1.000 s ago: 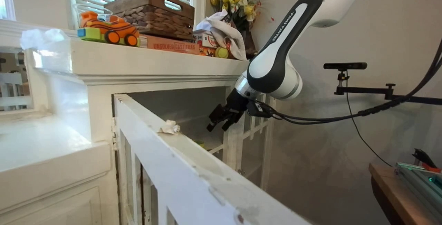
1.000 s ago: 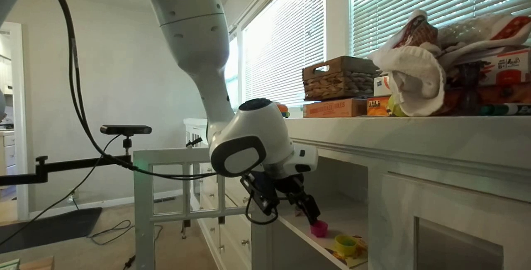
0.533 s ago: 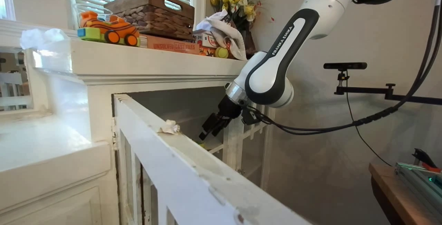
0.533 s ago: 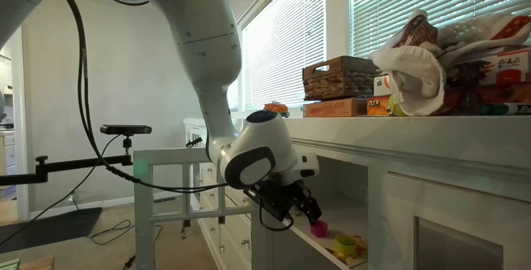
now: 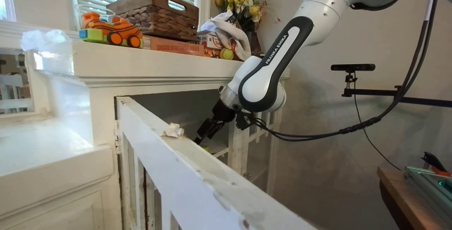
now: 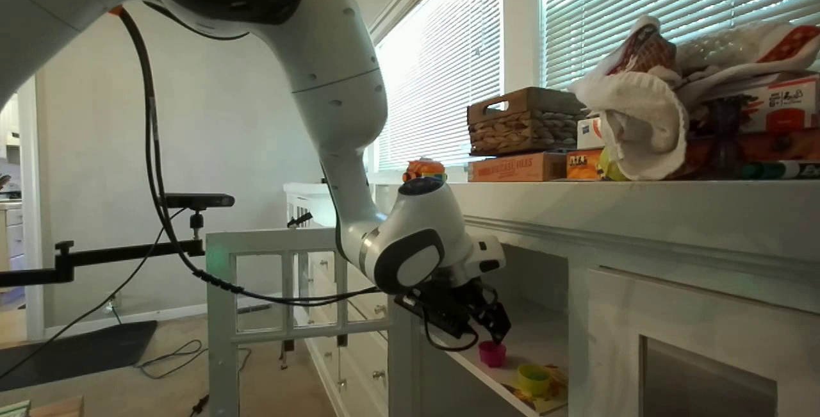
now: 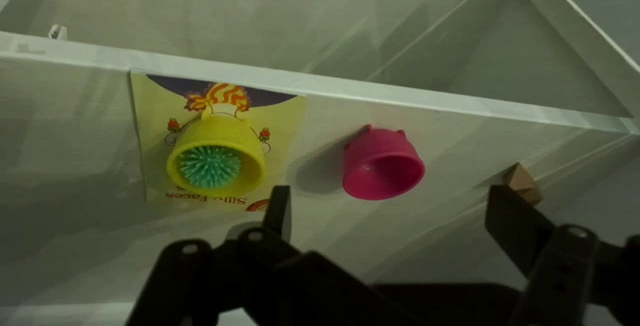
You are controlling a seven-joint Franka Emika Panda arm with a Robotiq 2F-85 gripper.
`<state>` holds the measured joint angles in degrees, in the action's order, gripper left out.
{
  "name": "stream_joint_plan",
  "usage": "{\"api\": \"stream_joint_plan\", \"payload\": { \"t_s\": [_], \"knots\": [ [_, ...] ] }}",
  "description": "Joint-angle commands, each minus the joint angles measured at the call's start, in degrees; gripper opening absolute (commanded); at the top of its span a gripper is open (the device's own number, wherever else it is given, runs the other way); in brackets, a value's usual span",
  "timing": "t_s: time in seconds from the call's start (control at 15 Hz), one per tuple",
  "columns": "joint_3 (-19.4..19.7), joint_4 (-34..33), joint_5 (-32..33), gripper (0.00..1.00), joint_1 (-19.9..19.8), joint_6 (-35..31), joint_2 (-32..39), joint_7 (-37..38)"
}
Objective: Remove the pink bowl from the cabinet
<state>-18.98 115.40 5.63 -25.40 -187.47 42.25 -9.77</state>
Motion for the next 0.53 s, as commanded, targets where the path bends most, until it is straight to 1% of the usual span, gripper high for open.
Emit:
{"api": "stream_joint_plan", "payload": {
  "t_s": [0.0, 0.13, 0.47],
  "knots": [
    [0.9, -5.5, 0.7, 1.00, 2.2, 2.6, 3.5, 0.4],
    [0.9, -6.9, 0.6, 1.00, 2.8, 3.0, 4.8, 0.1],
    [3.1, -9.5, 0.6, 1.00, 5.7, 1.9, 7.5, 0.1]
  ]
}}
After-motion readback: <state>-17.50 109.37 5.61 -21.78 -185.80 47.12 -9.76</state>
